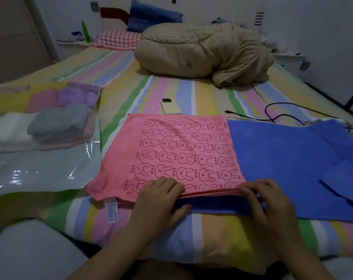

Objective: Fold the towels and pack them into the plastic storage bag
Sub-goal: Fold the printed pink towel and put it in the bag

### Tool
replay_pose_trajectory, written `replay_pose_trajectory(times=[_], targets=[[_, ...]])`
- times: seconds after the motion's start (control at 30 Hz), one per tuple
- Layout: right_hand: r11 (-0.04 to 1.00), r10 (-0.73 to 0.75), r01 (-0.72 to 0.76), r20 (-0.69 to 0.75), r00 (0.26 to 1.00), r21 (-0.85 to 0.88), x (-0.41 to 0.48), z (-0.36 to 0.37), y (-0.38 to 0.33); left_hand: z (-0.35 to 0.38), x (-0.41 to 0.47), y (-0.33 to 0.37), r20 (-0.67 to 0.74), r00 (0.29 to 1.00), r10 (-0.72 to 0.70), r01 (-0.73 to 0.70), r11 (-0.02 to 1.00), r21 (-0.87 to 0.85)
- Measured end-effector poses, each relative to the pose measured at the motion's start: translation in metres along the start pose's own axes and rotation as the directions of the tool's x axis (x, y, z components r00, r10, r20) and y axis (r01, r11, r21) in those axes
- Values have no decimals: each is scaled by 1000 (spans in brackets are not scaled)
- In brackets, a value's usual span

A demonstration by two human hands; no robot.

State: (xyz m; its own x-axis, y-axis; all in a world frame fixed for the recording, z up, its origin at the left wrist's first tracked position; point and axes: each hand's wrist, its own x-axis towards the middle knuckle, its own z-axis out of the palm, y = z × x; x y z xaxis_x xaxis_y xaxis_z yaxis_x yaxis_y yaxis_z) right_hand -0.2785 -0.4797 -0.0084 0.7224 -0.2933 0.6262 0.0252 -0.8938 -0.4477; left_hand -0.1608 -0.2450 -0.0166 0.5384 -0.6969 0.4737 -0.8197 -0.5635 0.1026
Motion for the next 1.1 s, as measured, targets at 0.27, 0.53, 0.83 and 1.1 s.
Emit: replay_pose_trajectory(times=[0.27,0.53,0.83,1.1], targets=[[949,149,-150,26,989,278,18,1,-13,-32,-26,-75,-13,966,-257,256,955,148],[946,146,-121,-60,988,302,51,-3,-9,-73,-29,-119,-114,826,-551,465,783,-413],[928,167,-71,-239,957,366,77,-35,-1,-109,-13,-108,-211,864,-457,204,701,-684],[911,262,-240,-18,965,336,102,3,11,-58,11,-126,-86,770,-632,445,630,-637]])
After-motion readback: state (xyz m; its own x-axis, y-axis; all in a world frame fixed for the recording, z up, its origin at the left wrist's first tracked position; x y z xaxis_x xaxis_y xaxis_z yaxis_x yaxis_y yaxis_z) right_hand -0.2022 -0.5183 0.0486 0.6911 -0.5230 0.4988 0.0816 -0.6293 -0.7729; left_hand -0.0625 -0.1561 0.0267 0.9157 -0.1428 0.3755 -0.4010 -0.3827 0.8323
